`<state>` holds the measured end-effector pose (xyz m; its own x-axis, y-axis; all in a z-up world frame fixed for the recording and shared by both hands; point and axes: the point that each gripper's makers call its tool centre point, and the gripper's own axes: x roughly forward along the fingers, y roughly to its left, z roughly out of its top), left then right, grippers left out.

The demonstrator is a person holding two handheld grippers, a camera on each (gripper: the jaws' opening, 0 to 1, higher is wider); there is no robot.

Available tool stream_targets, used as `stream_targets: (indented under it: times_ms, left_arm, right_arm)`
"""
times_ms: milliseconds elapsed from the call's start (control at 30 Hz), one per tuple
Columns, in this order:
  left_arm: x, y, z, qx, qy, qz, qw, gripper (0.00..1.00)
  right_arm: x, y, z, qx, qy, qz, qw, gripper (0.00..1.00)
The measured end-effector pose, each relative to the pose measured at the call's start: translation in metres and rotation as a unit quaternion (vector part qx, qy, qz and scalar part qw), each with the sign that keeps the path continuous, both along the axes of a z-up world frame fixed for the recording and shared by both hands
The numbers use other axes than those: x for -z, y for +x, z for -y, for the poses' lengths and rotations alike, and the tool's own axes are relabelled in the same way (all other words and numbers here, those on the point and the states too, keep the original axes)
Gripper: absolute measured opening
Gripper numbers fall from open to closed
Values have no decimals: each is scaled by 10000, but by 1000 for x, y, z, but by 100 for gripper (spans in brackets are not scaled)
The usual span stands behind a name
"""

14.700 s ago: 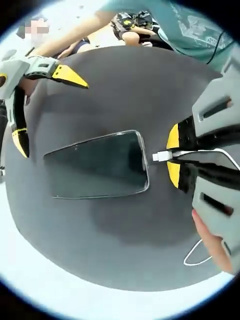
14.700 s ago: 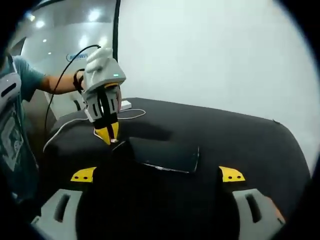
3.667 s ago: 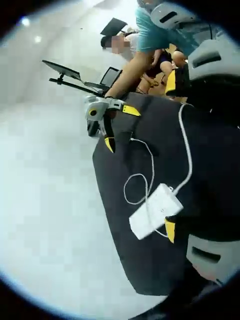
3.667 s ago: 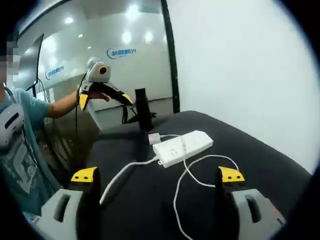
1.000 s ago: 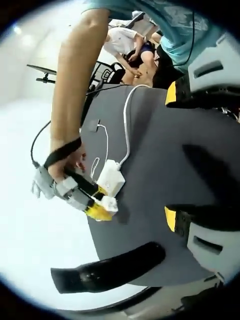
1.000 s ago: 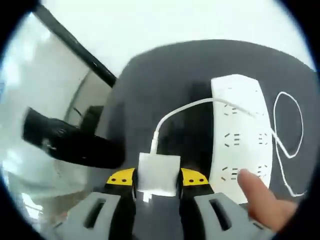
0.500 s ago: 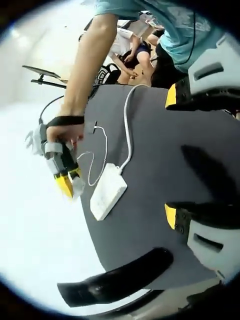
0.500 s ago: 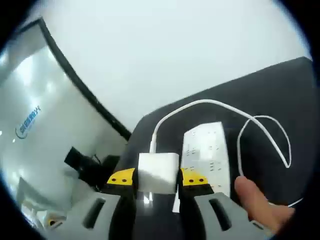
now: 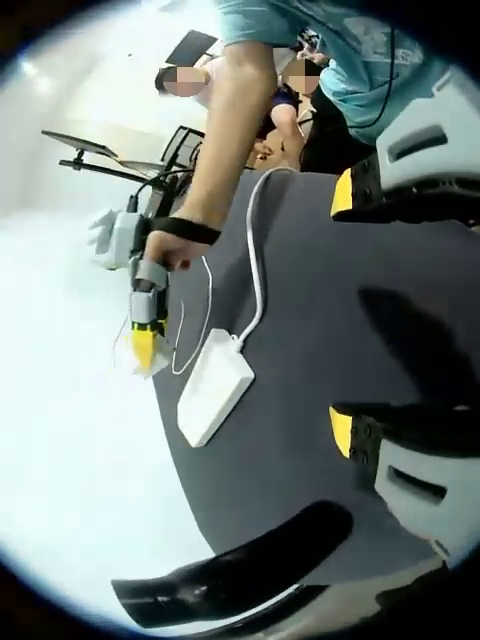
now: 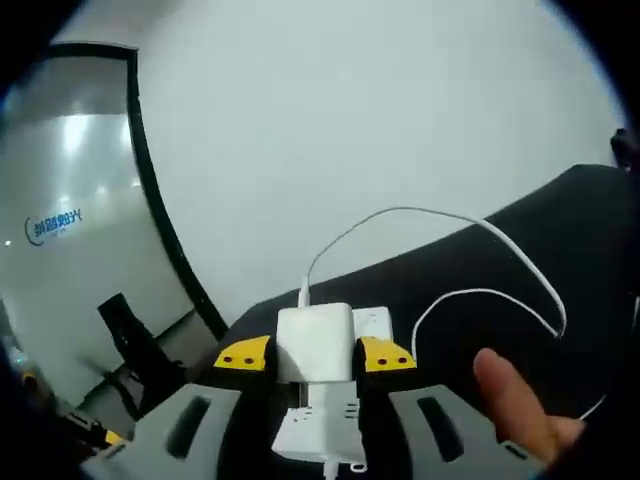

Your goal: Connect the charging cable to the phone, plug the charger into the socket, and turn on the power strip switch to charge the phone.

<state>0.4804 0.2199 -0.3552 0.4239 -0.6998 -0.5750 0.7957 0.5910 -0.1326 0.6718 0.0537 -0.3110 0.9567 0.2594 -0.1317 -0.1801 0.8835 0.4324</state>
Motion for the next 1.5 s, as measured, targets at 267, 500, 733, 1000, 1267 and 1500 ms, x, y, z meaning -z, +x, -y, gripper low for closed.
stream_targets:
  times_ms: [267,500,733,1000,1267,1500]
  left_arm:
    - [11,4,1,-36,24,-122,9999,68]
    - [14,7,0,-67,23,-169,9998,68]
    - [21,9,3,-57,19,-221,9997,67]
    - [28,13,-4,-202,-2,-319,9993,67]
    - [26,18,-8,-384,-16,-317,9988,65]
    - [32,18,-14,-549,-25,-441,9975,65]
  right_arm:
    - [27,15,-2,5,110,-134,9998,29]
    - [6,16,9,-43,544,245,9982,0]
    - [13,16,8,-748,325,-232,9964,22]
    - [10,25,3,-2063,-387,-1529,9657,36]
    - [52,35,-5,-3068,-3342,-2388,8586,29]
    - [51,54,-6,-3343,-3160,-2718,8453,26]
